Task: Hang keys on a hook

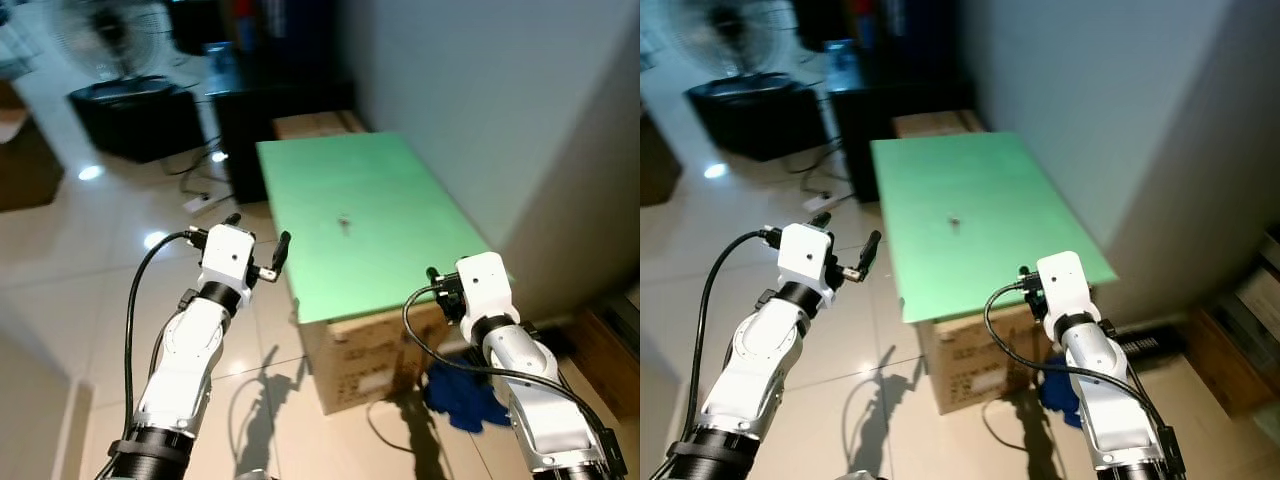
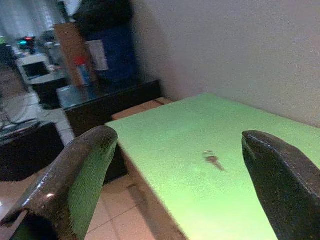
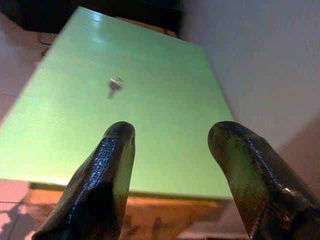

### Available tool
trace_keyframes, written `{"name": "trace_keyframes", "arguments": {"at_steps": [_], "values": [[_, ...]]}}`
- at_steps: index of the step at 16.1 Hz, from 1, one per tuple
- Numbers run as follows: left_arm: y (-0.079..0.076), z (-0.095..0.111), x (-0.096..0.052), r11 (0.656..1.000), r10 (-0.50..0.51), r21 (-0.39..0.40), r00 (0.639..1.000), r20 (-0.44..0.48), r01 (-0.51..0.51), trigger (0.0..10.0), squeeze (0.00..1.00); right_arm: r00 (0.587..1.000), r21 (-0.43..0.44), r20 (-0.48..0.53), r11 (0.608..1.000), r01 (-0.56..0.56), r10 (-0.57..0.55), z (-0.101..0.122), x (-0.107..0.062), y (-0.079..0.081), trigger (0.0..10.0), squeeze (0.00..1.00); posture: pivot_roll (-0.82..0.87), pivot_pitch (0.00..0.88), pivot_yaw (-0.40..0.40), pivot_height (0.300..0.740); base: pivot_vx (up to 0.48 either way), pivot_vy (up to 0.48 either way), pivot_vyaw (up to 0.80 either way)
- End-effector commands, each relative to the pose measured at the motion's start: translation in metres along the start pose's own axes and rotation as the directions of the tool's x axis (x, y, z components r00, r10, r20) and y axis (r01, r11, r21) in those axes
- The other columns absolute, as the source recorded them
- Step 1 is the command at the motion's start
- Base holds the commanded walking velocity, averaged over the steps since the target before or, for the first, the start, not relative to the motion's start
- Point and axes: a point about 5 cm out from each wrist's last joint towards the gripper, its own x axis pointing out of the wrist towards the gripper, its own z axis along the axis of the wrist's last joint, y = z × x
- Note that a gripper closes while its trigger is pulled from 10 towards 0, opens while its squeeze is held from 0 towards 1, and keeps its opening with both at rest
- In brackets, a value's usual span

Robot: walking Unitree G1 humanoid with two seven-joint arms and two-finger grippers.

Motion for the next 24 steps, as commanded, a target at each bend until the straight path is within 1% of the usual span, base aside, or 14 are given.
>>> {"name": "trace_keyframes", "arguments": {"at_steps": [1, 3, 6, 11, 15, 20, 21, 24], "values": [[0.003, 0.002, 0.001, 1.000, -0.004, 0.018, 1.000, 0.004, 0.003, 10.0, 0.00, 1.000, 0.003, 0.013, 1.000, 0.011, -0.011, 0.002, 0.001, -0.001, 10.0, 0.00, -0.07, 0.000, 0.026, 0.740, 0.352, 0.000, 0.00], [0.001, 0.002, 0.001, 1.000, -0.014, 0.013, 1.000, 0.005, 0.014, 10.0, 0.00, 0.999, 0.037, 0.007, 0.999, 0.031, -0.031, 0.000, 0.000, -0.003, 10.0, 0.00, -0.08, 0.000, 0.034, 0.740, 0.356, 0.000, 0.00], [-0.004, 0.004, 0.002, 0.999, -0.037, -0.010, 0.999, 0.018, 0.037, 10.0, 0.00, 1.000, 0.032, 0.010, 0.999, 0.015, -0.016, -0.002, -0.003, 0.000, 10.0, 0.00, -0.08, 0.000, 0.032, 0.740, 0.376, 0.000, 0.00], [-0.005, 0.000, 0.001, 0.998, -0.055, -0.015, 0.998, 0.001, 0.055, 10.0, 0.00, 1.000, 0.029, 0.010, 0.999, 0.015, -0.015, -0.001, -0.003, 0.000, 10.0, 0.00, -0.09, 0.000, 0.037, 0.740, 0.384, 0.000, 0.00], [-0.008, -0.003, 0.000, 0.998, -0.065, -0.024, 0.998, -0.008, 0.064, 10.0, 0.00, 0.998, 0.070, -0.026, 0.996, 0.052, -0.050, -0.007, -0.008, -0.005, 10.0, 0.00, -0.10, 0.000, 0.038, 0.740, 0.380, 0.000, 0.00], [-0.009, -0.004, 0.000, 0.998, -0.061, -0.031, 0.998, -0.010, 0.060, 10.0, 0.00, 0.998, 0.070, -0.041, 0.996, 0.056, -0.053, -0.008, -0.008, -0.010, 10.0, 0.00, -0.10, 0.000, 0.030, 0.740, 0.378, 0.000, -0.71], [-0.009, -0.004, -0.001, 0.998, -0.059, -0.031, 0.998, -0.011, 0.059, 10.0, 0.00, 0.998, 0.050, -0.045, 0.997, 0.055, -0.053, -0.008, -0.009, -0.010, 10.0, 0.00, -0.11, 0.000, 0.030, 0.740, 0.375, 0.000, 0.00], [-0.014, -0.007, -0.004, 0.997, -0.060, -0.042, 0.998, -0.016, 0.060, 10.0, 0.00, 0.997, 0.039, -0.063, 0.998, 0.050, -0.047, -0.013, -0.014, -0.011, 10.0, 0.00, -0.11, 0.000, 0.019, 0.740, 0.372, 0.000, 0.00]]}}
